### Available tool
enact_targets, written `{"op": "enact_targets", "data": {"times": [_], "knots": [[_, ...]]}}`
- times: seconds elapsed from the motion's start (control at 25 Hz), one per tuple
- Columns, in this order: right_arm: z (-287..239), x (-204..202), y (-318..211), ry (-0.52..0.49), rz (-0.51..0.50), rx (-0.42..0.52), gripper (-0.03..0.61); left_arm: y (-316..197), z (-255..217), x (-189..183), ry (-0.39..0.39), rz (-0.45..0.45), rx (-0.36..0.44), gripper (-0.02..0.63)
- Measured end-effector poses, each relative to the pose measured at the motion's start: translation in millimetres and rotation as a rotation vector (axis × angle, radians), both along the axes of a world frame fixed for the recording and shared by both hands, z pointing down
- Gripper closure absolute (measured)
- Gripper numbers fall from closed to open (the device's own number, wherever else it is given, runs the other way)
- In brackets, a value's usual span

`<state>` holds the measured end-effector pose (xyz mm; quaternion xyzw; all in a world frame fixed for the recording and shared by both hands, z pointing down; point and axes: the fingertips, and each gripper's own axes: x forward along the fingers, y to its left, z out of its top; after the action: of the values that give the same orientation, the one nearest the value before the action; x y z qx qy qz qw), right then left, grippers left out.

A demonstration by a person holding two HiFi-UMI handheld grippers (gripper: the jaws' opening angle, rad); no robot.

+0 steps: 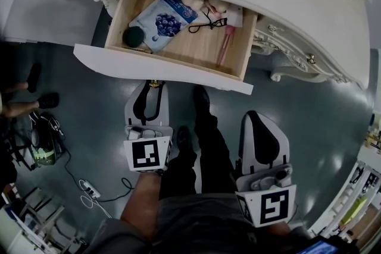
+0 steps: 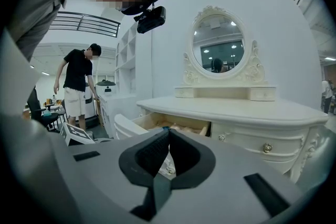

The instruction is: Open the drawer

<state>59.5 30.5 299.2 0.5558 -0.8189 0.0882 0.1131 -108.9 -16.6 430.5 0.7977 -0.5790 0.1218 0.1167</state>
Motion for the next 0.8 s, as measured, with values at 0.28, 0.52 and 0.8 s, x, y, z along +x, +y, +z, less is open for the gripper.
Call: {"op": "enact_targets", "data": {"times": [0.28,0.52,0.8], "knots": [[-4,2,-3,0.003,-0.006,0.005,0.565,0,0,1,0.005,-0.007,-0.003,0.480],[-9,0,-7,-0.004,-0.010,0.013,0.565,1,0,1,-0.001,-0.005,-0.016,0.480],[-12,1,-10,-0.005,-0.012,0.014,0.565,-1,-2,2,0.002,-0.004,-0.007,0.480]]}}
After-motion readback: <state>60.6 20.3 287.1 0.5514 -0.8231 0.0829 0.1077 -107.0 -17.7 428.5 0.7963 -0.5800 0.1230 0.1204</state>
